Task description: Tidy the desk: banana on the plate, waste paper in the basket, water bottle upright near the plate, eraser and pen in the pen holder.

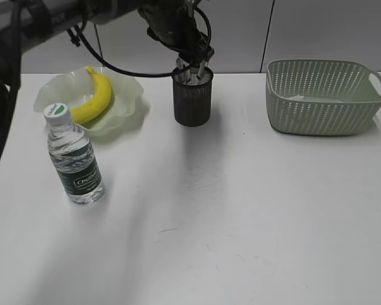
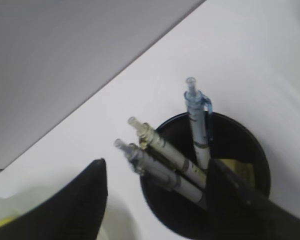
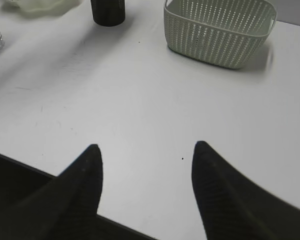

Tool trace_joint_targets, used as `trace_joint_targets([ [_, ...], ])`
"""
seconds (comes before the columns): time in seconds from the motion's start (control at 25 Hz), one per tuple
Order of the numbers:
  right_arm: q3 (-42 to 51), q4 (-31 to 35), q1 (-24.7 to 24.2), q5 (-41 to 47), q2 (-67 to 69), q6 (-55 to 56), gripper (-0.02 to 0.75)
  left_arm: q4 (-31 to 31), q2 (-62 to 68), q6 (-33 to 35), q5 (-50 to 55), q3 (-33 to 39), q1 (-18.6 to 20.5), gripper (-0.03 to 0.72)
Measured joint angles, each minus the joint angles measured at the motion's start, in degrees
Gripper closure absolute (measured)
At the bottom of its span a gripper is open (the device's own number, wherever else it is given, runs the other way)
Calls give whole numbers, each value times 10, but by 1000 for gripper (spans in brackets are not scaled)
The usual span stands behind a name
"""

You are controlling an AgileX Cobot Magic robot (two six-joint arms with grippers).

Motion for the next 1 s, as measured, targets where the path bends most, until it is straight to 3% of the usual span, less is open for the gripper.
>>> trace_joint_targets([
  [0.16, 0, 0, 0, 0, 0, 0, 282, -11, -49, 0, 59, 0, -1, 222],
  [0.4, 0, 0, 0, 0, 0, 0, 282, -80, -135, 0, 164, 0, -1, 222],
  [0.76, 0, 0, 0, 0, 0, 0, 282, -165, -254, -21, 177, 2, -1, 222],
  [1.0, 0, 0, 0, 0, 0, 0, 282, -164, -365, -24, 177, 87, -1, 222],
])
